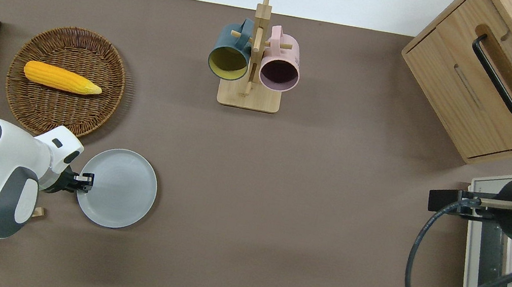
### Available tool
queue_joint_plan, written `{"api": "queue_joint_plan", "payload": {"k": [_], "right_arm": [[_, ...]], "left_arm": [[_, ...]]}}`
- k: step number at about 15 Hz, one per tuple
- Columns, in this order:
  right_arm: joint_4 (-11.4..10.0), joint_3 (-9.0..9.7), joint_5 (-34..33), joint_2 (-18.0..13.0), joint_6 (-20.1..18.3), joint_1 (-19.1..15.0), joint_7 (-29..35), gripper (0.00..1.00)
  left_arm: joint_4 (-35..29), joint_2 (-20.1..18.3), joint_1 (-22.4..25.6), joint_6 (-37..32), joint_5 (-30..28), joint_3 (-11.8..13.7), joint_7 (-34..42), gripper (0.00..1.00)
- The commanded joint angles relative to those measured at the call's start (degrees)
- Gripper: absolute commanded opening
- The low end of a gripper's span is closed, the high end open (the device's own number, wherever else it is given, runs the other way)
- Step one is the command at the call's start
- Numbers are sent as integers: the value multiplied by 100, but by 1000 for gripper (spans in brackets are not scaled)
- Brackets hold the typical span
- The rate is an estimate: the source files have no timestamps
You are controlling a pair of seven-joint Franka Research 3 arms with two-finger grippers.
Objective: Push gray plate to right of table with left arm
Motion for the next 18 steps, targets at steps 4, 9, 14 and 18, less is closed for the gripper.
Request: {"api": "queue_joint_plan", "payload": {"k": [4,9,14,18], "right_arm": [[-156,83,123,-157,2,-138,58,996],[-156,83,123,-157,2,-138,58,996],[-156,83,123,-157,2,-138,58,996],[-156,83,123,-157,1,-138,67,996]], "left_arm": [[-144,-45,17,156,-447,-36,71,0],[-144,-45,-131,156,-709,-229,-8,0],[-135,16,-1089,234,-1623,-281,-323,0],[-83,192,-1555,831,-1887,-764,-1289,0]]}}
